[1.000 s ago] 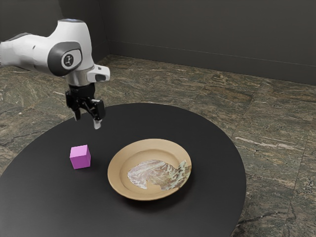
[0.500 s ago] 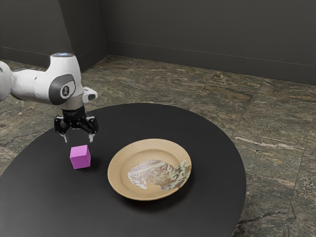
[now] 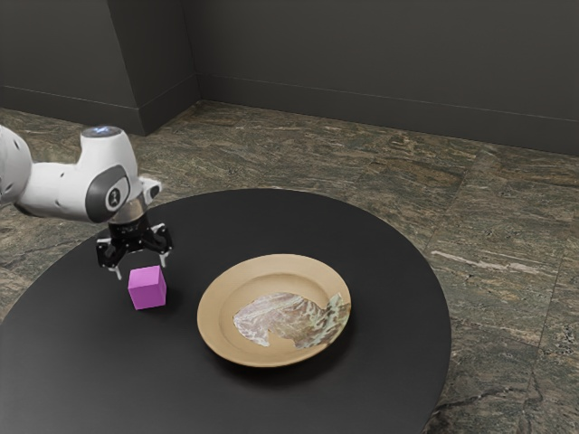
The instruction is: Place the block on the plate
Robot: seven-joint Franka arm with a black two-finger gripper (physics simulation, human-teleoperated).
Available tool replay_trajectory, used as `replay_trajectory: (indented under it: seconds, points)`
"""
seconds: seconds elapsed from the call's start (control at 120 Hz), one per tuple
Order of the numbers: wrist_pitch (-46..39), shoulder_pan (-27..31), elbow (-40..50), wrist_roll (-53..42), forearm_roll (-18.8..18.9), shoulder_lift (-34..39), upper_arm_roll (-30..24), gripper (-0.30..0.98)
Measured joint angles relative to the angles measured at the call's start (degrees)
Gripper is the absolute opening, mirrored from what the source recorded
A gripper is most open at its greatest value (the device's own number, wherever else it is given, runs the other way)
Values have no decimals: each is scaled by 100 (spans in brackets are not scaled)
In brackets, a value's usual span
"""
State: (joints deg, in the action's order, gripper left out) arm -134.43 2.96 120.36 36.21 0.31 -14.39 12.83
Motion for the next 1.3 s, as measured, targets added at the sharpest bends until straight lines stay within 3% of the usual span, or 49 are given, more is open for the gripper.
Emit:
replay_trajectory:
  seconds: [0.408,1.3]
  points:
    - [-313,19,197,506,395,-164,-139,69]
    - [-484,196,306,404,418,-116,-401,47]
